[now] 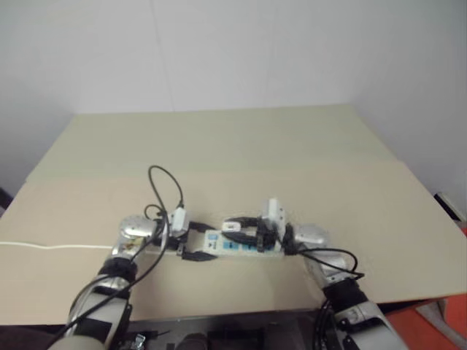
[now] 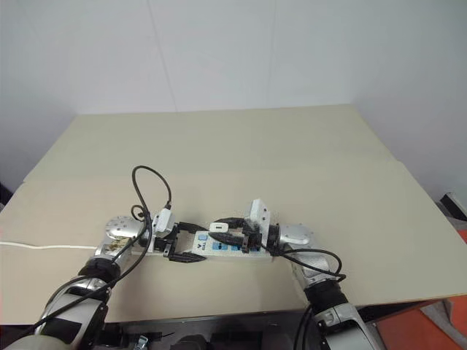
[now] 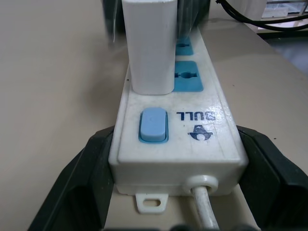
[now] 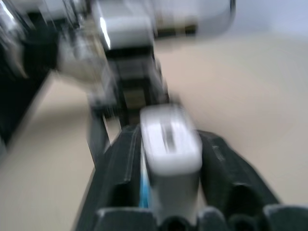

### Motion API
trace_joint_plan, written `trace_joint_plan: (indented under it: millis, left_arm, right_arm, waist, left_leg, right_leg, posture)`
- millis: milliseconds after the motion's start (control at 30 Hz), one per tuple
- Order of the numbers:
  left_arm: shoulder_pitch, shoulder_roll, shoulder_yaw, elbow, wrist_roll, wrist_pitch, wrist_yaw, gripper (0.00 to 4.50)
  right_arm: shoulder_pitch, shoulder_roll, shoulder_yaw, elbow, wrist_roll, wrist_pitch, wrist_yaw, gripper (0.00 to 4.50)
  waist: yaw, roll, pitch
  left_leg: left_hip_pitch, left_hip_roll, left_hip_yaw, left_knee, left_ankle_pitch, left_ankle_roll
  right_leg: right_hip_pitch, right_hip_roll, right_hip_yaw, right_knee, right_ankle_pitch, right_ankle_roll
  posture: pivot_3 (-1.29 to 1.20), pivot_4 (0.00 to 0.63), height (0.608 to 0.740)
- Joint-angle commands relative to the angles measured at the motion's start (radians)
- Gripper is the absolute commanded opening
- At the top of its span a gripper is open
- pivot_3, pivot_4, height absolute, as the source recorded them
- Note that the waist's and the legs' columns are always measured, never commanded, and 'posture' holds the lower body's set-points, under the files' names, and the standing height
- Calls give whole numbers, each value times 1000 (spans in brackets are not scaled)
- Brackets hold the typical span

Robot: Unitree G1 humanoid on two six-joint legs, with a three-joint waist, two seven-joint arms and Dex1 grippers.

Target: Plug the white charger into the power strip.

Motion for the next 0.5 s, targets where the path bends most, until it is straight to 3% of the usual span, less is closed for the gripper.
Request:
trace_joint_plan:
  millis: [33,133,300,433,500]
  left_arm:
    - [3,14,-5,7,44,-2,36,3267]
    - [-1,15,-6,8,47,-2,39,3267]
    - [-9,-9,2,33,43,3,69,3267]
    - [-16,-22,18,45,35,-2,78,4470]
    - [-7,-12,23,26,26,1,57,4470]
  right_arm:
    - [10,-6,-4,-15,-10,-5,-6,3582]
    - [11,-19,-13,-34,-5,3,3,4428]
    - [10,-38,-15,-42,-7,10,10,4428]
    - [17,-49,-20,-69,-6,10,4,4500]
    - [21,-59,-25,-103,4,24,5,4500]
  waist:
    - [0,0,0]
    - [1,0,0]
    - [5,0,0]
    - [9,-1,2]
    - [10,-1,2]
  left_leg:
    - [-1,0,0,0,0,0]
    - [-1,0,0,0,0,0]
    - [-1,0,0,0,0,0]
    - [-2,0,0,0,0,0]
    - [-4,0,0,-1,0,0]
  right_leg:
    - [0,0,0,0,0,0]
    - [0,0,0,0,0,0]
    - [0,0,0,-2,0,0]
    - [-1,0,-1,-2,0,0]
    - [-3,0,-1,-3,0,0]
  posture:
    - [0,150,740]
    - [0,150,740]
    - [0,150,740]
    - [0,150,740]
    - [0,150,740]
